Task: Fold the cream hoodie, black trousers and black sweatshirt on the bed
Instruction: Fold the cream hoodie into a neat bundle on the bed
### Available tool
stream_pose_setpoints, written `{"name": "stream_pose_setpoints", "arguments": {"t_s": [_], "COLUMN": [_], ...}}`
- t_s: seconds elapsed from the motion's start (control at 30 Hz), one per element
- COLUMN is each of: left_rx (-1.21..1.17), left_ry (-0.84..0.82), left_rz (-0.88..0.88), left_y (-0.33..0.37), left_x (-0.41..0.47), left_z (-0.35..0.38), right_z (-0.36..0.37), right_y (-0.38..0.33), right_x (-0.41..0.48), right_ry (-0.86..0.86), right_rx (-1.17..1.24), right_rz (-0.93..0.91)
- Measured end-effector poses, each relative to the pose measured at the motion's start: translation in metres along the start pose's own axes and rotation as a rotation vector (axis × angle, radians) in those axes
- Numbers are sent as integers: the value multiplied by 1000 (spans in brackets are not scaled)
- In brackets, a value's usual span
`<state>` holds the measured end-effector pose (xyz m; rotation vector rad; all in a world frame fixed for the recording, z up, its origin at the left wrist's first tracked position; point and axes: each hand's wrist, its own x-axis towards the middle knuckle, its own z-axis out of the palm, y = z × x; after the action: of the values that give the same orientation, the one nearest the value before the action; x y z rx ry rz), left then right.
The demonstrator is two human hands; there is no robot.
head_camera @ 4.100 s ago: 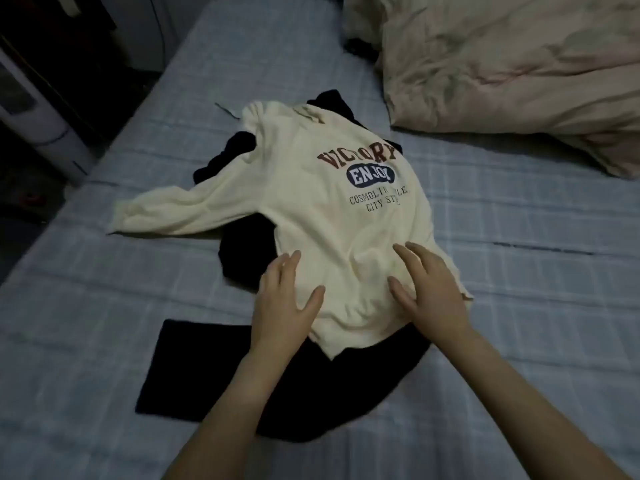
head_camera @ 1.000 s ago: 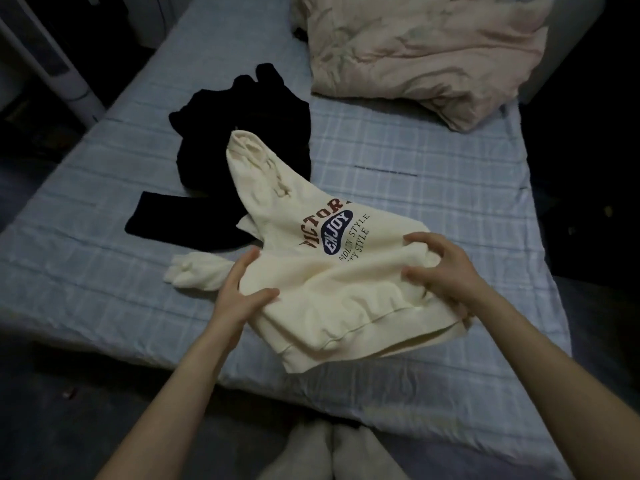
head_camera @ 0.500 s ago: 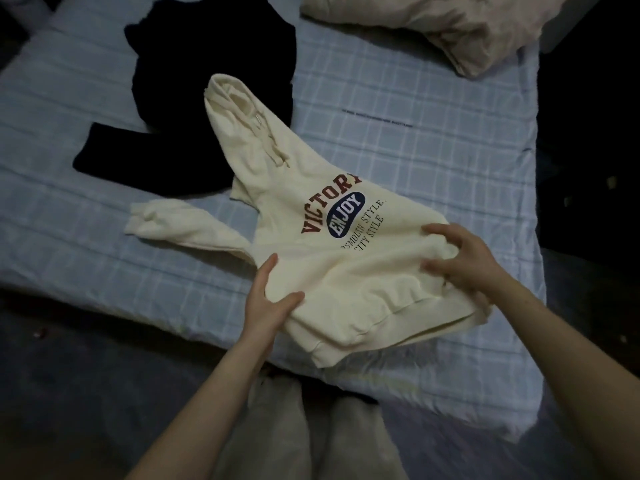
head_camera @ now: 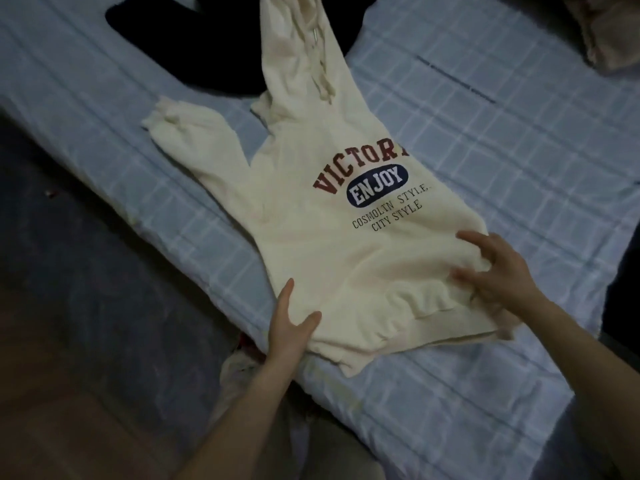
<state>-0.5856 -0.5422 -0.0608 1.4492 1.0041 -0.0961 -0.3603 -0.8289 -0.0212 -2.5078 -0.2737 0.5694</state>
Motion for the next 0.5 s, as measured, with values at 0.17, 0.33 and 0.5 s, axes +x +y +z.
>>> {"name": "stream_pose_setpoints", "arguments": {"t_s": [0.17, 0.33, 0.5], "left_rx": [428, 810, 1168], "left_ry": [90, 206, 182], "left_rz": [47, 519, 790], "left_y": [-28, 13, 59], "left_x": [18, 41, 143], "left_z": [-3, -28, -38], "right_z": [45, 95, 183], "right_y": [29, -55, -139], "right_x": [3, -16, 21], "right_ry": [34, 332, 169], "right_rx": [-286, -292, -157], "right_rz": [35, -306, -318]}}
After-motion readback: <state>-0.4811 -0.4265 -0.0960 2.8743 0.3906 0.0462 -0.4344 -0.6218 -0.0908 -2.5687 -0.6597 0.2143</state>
